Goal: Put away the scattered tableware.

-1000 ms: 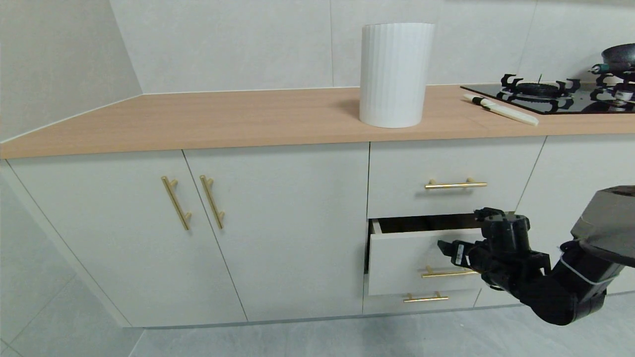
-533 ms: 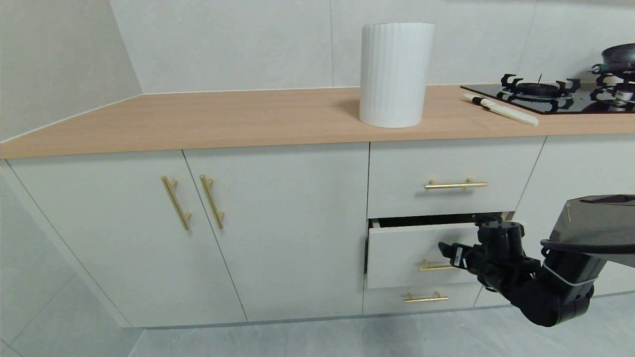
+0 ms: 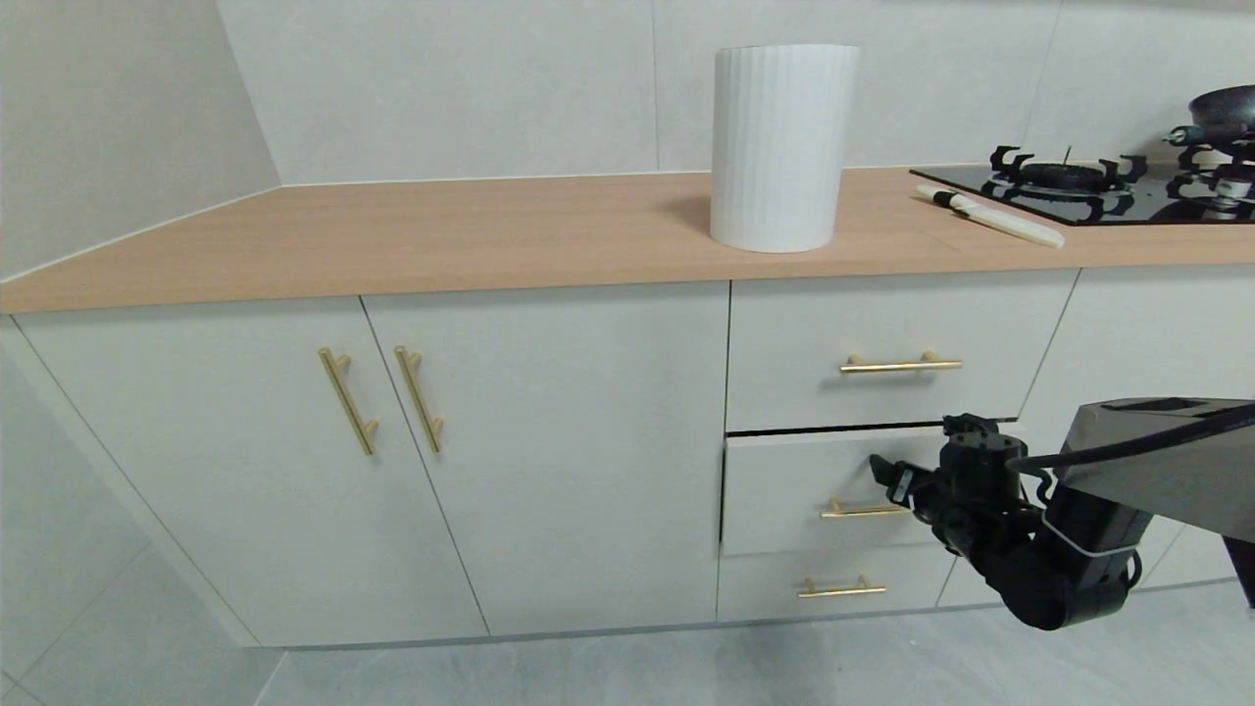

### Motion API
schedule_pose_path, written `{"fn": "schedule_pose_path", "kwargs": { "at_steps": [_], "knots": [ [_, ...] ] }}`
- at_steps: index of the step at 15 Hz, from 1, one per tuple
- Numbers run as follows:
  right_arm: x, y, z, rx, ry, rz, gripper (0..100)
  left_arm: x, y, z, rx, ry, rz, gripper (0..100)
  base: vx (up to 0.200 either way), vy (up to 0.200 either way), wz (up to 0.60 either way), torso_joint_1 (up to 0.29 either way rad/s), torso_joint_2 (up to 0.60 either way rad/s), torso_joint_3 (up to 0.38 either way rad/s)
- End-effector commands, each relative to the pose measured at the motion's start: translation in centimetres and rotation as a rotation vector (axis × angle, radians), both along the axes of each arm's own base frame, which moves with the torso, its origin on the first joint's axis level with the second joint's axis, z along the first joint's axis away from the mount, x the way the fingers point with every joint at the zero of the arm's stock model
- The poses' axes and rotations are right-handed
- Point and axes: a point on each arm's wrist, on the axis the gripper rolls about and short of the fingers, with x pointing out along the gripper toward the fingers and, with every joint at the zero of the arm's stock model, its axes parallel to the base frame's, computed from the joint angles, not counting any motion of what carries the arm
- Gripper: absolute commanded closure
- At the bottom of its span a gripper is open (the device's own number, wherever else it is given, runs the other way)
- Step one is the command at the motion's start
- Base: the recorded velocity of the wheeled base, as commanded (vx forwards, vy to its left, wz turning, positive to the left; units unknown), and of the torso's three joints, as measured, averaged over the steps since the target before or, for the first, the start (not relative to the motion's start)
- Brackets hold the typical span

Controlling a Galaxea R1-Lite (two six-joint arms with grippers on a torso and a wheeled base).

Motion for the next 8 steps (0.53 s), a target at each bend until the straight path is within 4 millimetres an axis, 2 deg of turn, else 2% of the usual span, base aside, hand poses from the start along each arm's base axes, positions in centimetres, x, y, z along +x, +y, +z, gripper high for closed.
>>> {"fn": "schedule_pose_path", "kwargs": {
  "at_steps": [1, 4, 8],
  "knots": [
    [1.1, -0.2, -0.5, 0.020, -0.021, -0.027, 0, 0.0, 0.0, 0.0, 0.000, 0.001, 0.000, 0, 0.000, 0.000, 0.00, 0.000, 0.00, 0.000],
    [2.4, -0.6, -0.5, 0.042, -0.060, -0.077, 0, 0.0, 0.0, 0.0, 0.000, 0.001, 0.000, 0, 0.000, 0.000, 0.00, 0.000, 0.00, 0.000],
    [2.9, -0.6, -0.6, 0.045, -0.074, -0.098, 0, 0.0, 0.0, 0.0, 0.000, 0.001, 0.000, 0, 0.000, 0.000, 0.00, 0.000, 0.00, 0.000]
  ]
}}
